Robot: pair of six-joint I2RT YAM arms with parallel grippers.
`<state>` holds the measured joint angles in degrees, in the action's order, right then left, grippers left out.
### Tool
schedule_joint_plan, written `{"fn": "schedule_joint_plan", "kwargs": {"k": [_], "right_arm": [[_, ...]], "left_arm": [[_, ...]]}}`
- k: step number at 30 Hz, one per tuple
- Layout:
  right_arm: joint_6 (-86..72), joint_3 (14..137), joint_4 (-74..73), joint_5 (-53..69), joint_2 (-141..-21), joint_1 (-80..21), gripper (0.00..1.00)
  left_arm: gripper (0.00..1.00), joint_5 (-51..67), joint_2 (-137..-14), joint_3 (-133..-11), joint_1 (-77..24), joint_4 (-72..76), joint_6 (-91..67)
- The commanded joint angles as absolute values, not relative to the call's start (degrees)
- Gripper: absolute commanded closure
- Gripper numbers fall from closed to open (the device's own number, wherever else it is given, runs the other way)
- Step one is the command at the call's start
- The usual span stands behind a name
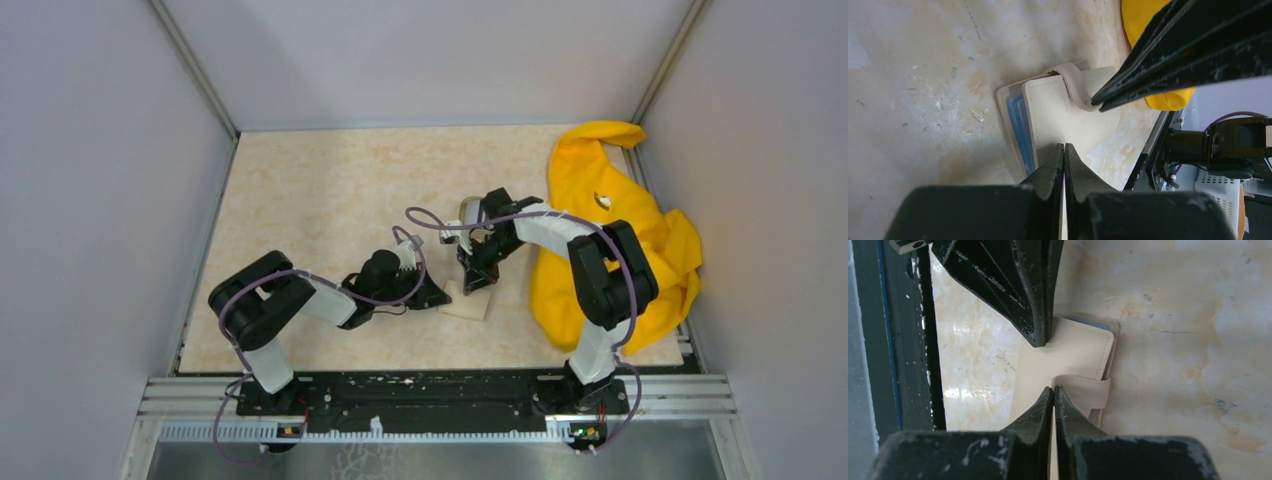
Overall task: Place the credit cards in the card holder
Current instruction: Close the card holder at the center of the board.
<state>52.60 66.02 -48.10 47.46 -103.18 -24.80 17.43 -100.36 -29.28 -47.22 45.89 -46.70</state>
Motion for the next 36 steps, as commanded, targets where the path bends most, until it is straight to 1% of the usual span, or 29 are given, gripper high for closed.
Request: {"fn": "schedule_joint_plan", "kwargs": {"k": [1,11,17,22,36], "right_arm": [[47.7,61.5,-40.2,46.5,-97.4,-26.9,1.0],[41.5,59.9,-35.8,40.9,-93.9,-27.2,1.0],[43.6,58.4,-34.9,37.9,-91.1,-27.6,1.0],[45.1,56.2,-35.2,37.7,-90.3,-28.9,1.0],[44.6,54.1,-33.9,36.6,-90.5,-30.8,1.0]], "left_arm": [[0.95,16.3,-102.1,-29.6,-47.3,42.1,-46.9],[0.97,18.5,-100.4,-30.0,-47.4,41.9,-46.8],[0.97,19.0,-100.1,-29.7,-47.3,41.8,-47.1],[0.98,19.2,-100.3,-29.8,-47.3,42.0,-47.3],[0.99,20.0,-100.5,-30.1,-47.3,42.3,-47.6]]}}
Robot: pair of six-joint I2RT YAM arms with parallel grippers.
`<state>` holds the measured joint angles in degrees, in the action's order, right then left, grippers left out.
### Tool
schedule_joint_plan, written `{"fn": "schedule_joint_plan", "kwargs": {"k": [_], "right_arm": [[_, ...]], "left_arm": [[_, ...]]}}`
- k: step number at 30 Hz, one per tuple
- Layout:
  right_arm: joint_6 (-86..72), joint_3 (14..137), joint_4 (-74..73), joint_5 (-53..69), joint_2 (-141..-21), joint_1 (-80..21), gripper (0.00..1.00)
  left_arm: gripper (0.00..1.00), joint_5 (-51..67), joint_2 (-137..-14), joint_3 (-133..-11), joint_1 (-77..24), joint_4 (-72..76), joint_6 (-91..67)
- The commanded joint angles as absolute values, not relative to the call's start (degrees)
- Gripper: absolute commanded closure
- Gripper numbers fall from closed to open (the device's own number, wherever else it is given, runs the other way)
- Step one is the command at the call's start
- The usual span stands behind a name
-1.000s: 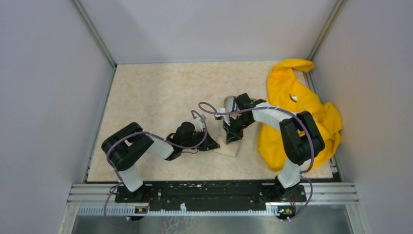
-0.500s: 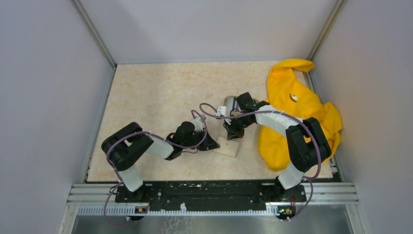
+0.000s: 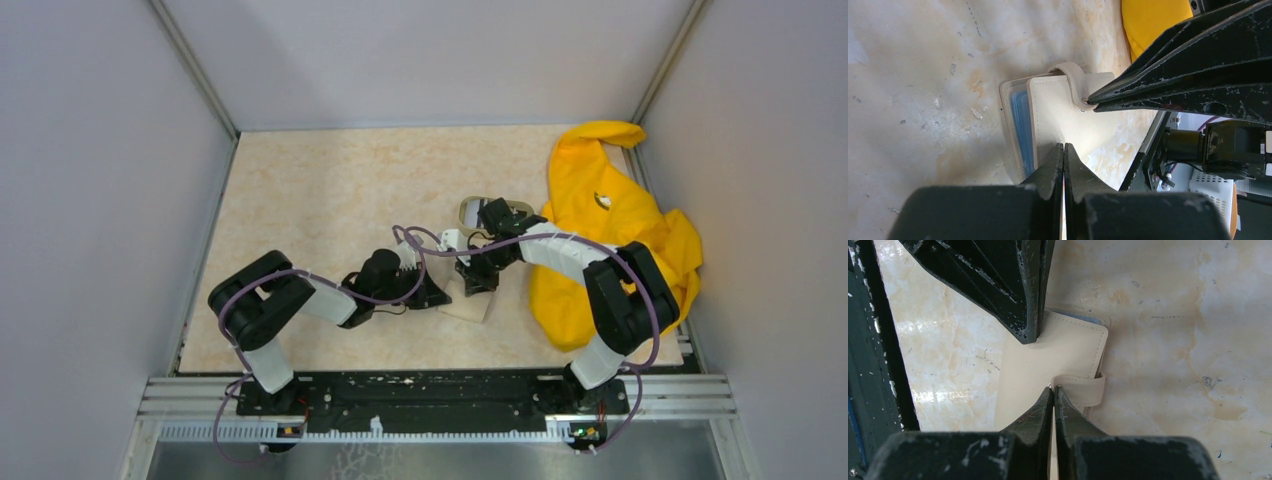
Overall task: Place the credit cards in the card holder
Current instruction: Close the card holder at the center of the board.
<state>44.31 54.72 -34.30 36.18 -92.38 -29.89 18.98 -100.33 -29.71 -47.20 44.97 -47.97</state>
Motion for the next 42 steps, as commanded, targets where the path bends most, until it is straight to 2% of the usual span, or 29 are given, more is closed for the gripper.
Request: {"fn": "schedule_joint_plan", "kwargs": {"k": [1,12,42], "right_arm": [[45.0,54.0,-34.3,36.7,-90.4,-30.8,1.0],[47.5,52.9,-36.3,36.4,-90.2,-32.1,1.0],[51.4,46.5,-36.6,25.5,-90.0,-38.8,1.0]], "left_arm": [[0.99,20.0,-100.5,-30.1,-47.3,42.4,-47.6],[0.99,20.3,-100.7,-30.3,-47.3,42.4,-47.6],[0.99,20.8,-99.8,-29.5,-47.3,43.5,-48.4]]}}
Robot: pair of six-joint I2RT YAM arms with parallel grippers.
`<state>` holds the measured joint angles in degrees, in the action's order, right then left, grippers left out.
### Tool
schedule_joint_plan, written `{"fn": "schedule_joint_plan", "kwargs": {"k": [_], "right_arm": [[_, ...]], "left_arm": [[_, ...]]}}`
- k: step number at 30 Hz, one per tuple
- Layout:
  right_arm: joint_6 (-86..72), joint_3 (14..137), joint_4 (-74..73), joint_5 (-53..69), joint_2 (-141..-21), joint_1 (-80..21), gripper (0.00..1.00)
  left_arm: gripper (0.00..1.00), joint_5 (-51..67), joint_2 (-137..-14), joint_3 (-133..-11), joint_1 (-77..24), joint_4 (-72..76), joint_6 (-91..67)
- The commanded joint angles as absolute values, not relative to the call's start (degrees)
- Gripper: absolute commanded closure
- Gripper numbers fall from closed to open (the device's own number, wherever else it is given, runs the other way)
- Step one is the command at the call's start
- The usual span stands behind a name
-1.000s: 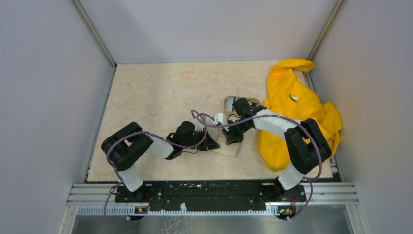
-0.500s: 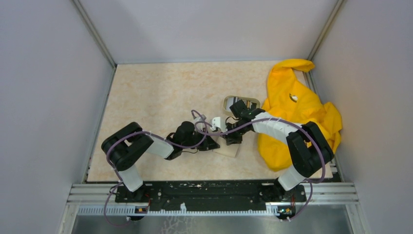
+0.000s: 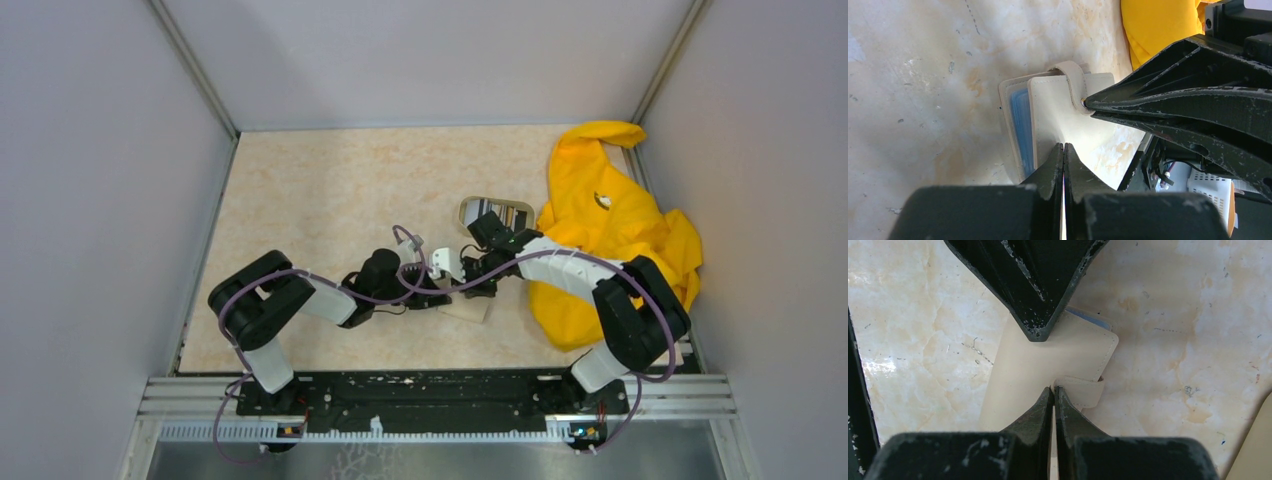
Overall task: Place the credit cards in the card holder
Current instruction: Close the card holder at the center of the board.
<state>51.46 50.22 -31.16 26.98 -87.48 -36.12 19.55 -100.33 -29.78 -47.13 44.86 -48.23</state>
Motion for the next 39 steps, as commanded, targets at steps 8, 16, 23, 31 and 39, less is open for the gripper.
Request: {"fn": "schedule_joint_plan", "kwargs": {"k": [8,16,23,31,39], "right_arm": [[50.8,45.7,-36.9,23.1,-92.2,-41.5,1.0],[51.5,42.8,-37.8,21.7,-91.4,-42.0,1.0],[51.7,39.4,-36.8,20.4,-90.8,-42.9,1.0],[48.7,37.0,-35.6,19.6,-90.8,-46.6,1.0],[44.8,35.2,-33.5,17.4,-88.6,-47.9,1.0]], "left_arm": [[0.99,20.8,-98.7,-29.0,-47.3,43.6,-48.6],[0.99,20.8,-98.2,-28.7,-47.3,43.7,-48.8],[1.0,21.1,-98.2,-28.9,-47.3,44.0,-49.1],[0.99,21.6,-97.6,-28.9,-47.3,44.3,-49.9],[0.99,22.2,-96.5,-28.7,-47.3,44.8,-50.7]]}}
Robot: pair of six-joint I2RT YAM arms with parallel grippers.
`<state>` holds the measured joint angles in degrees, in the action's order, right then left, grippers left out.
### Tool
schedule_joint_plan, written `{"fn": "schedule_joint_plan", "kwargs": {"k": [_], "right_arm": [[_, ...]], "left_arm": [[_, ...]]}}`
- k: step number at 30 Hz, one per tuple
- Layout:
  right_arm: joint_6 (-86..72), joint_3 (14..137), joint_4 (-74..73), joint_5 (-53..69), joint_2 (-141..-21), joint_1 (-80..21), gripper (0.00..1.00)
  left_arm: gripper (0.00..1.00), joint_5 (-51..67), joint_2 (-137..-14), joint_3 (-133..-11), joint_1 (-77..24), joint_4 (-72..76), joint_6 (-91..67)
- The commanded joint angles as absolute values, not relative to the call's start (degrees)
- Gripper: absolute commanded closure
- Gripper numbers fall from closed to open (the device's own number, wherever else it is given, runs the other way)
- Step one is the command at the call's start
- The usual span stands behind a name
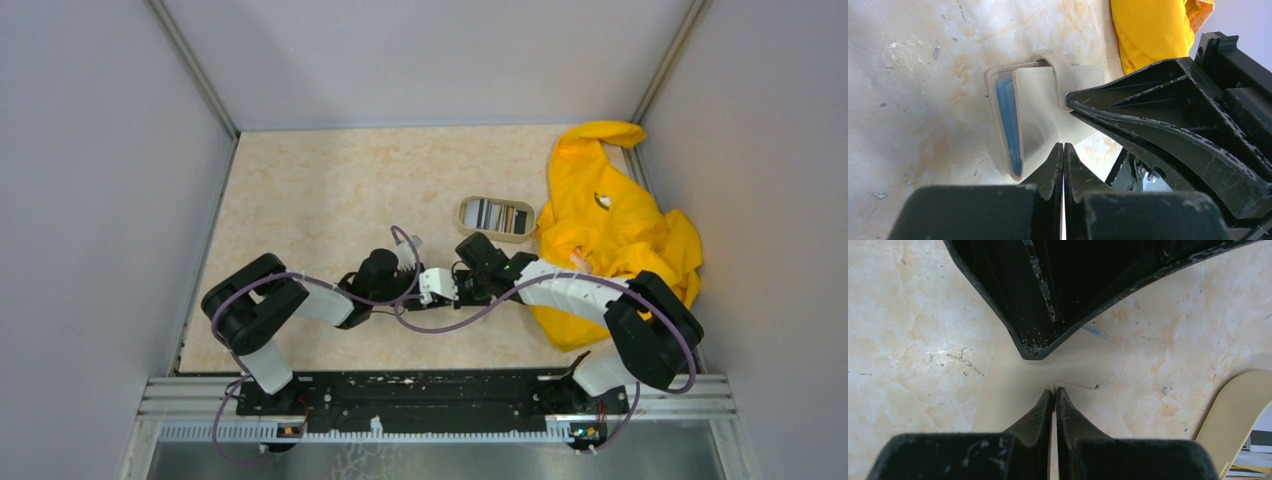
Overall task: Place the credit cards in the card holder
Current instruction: Close the card holder at the center of the board, then reset both arms
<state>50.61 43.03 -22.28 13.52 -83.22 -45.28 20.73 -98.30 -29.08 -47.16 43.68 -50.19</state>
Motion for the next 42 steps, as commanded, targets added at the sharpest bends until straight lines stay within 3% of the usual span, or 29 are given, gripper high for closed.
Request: {"fn": "schedule_joint_plan", "kwargs": {"k": [1,5,6,8,12,14,21,27,35,42], "right_arm": [[44.4,35.0,-33.2,17.2,-88.1,-47.9,1.0],[39.0,34.8,-28.8,16.0,-86.0,-46.0,1.0],[37.8,35.8,-28.1,15.9,-85.5,-44.9,0.95],[38.4,39.4,-29.2,19.7,-83.8,-41.2,0.7],[42.4,48.1,-32.0,31.4,-79.9,-34.8,0.39],[44.0,52.6,-33.1,34.0,-77.9,-32.9,0.3],[40.2,59.8,-31.8,32.8,-72.1,-26.4,0.04],[21.1,68.3,-28.1,30.8,-67.2,-14.4,0.02],[12.1,82.6,-33.8,31.0,-65.7,-11.3,0.02],[-5.0,87.1,-31.7,19.8,-64.4,-11.3,0.02]], "left_arm": [[0.99,22.2,-96.4,-28.6,-47.3,45.0,-50.8],[0.99,22.3,-95.7,-28.0,-47.3,46.0,-51.0],[0.99,22.4,-95.5,-27.8,-47.3,46.4,-50.9],[0.99,22.3,-94.7,-27.7,-47.3,46.6,-50.4],[0.94,22.2,-91.1,-28.1,-47.3,44.9,-47.1],[0.9,21.4,-87.6,-28.3,-47.4,42.3,-44.4],[0.59,9.7,-68.1,-30.4,-47.3,23.1,-31.1],[0.03,0.5,-50.9,-32.7,-47.2,13.7,-23.4],[0.01,1.0,-45.2,-46.9,-46.8,0.3,-19.3],[0.01,2.3,-43.4,-50.2,-46.8,-4.8,-18.9]]}}
